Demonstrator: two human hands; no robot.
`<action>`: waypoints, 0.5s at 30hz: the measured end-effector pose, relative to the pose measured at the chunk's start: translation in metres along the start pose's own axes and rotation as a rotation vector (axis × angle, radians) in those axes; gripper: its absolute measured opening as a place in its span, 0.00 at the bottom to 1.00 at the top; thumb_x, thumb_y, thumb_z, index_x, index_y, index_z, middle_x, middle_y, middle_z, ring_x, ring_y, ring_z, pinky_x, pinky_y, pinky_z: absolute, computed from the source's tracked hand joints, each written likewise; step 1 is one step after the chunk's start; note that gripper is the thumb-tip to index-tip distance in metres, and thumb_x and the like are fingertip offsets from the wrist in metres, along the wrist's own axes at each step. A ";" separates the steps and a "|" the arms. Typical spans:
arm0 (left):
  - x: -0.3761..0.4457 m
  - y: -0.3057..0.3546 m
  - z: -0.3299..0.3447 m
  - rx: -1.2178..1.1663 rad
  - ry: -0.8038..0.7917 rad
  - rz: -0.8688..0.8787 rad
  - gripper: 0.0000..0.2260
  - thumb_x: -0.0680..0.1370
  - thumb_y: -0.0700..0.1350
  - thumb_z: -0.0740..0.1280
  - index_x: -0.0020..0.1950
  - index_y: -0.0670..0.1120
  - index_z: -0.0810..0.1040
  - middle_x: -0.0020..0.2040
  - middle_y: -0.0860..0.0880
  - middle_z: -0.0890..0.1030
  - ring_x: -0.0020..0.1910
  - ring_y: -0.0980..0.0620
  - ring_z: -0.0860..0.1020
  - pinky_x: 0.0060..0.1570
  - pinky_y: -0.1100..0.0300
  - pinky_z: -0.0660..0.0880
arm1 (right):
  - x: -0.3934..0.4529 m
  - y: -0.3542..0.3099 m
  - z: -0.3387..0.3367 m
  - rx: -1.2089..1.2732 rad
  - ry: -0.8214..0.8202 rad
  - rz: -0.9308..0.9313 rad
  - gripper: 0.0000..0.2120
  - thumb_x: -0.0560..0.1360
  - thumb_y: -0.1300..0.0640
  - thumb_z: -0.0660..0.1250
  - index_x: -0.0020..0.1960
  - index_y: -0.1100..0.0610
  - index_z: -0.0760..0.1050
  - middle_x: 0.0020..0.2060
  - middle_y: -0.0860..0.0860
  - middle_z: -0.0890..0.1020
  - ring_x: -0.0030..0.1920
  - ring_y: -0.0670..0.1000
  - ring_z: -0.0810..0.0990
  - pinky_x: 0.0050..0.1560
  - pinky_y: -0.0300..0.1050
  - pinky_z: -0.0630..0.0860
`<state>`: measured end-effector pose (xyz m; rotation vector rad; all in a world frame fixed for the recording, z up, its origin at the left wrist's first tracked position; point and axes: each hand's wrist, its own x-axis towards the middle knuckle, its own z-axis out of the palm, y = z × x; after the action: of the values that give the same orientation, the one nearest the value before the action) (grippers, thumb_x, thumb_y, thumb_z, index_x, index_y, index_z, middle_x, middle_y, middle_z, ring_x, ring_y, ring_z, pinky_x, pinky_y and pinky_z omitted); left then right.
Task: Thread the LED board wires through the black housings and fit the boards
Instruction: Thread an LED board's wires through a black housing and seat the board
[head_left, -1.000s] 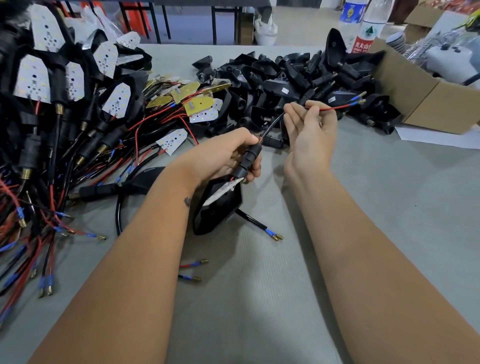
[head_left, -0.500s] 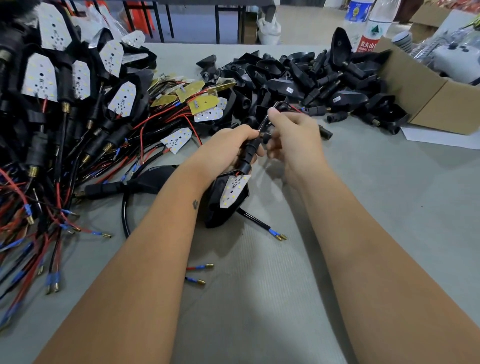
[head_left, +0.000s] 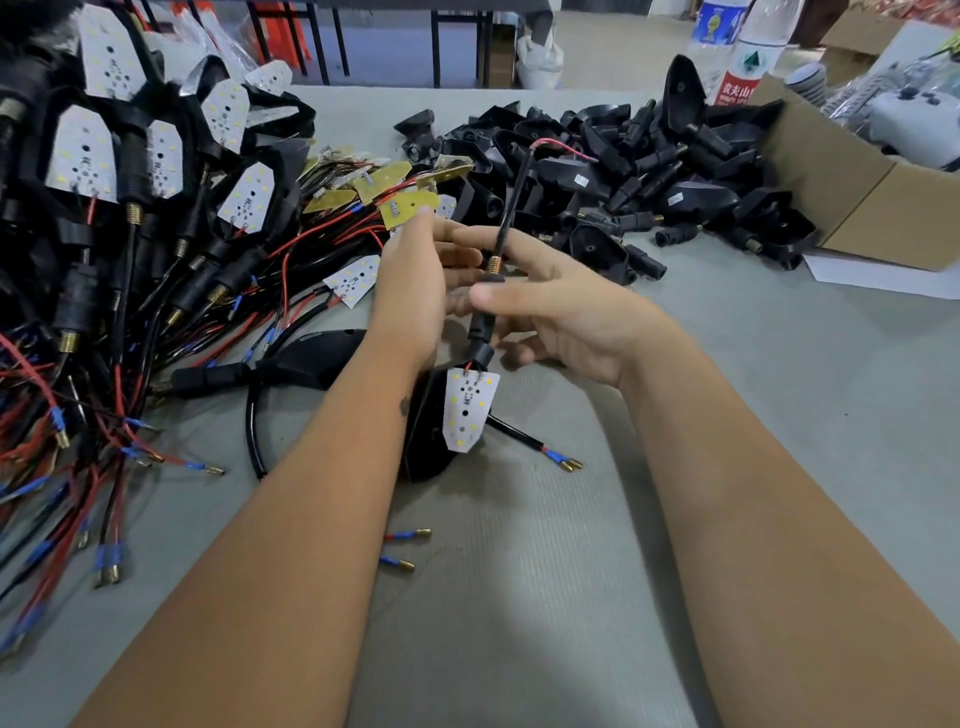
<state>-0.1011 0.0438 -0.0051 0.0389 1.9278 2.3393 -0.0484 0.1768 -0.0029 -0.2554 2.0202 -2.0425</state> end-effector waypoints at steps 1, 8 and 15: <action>0.000 -0.001 0.000 -0.018 0.013 -0.006 0.17 0.84 0.50 0.52 0.43 0.47 0.76 0.42 0.45 0.80 0.39 0.48 0.80 0.36 0.56 0.78 | -0.001 0.000 0.001 -0.028 -0.059 0.011 0.28 0.72 0.60 0.72 0.69 0.45 0.69 0.49 0.54 0.82 0.39 0.50 0.79 0.32 0.40 0.74; 0.003 -0.003 -0.004 -0.072 0.015 0.042 0.18 0.83 0.50 0.53 0.40 0.46 0.77 0.36 0.47 0.81 0.32 0.52 0.79 0.36 0.58 0.77 | 0.000 0.001 0.008 0.035 -0.173 0.022 0.39 0.67 0.72 0.71 0.73 0.51 0.62 0.44 0.59 0.82 0.40 0.52 0.83 0.34 0.40 0.80; 0.008 0.004 -0.018 -0.225 -0.091 0.001 0.16 0.83 0.54 0.54 0.48 0.46 0.76 0.36 0.47 0.82 0.39 0.47 0.82 0.46 0.54 0.78 | 0.008 -0.001 0.000 0.317 0.367 -0.264 0.31 0.71 0.74 0.69 0.68 0.55 0.63 0.43 0.63 0.80 0.39 0.54 0.82 0.40 0.44 0.79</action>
<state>-0.1105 0.0262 -0.0050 0.1253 1.6141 2.4925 -0.0562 0.1746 -0.0027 -0.0916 1.8886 -2.7073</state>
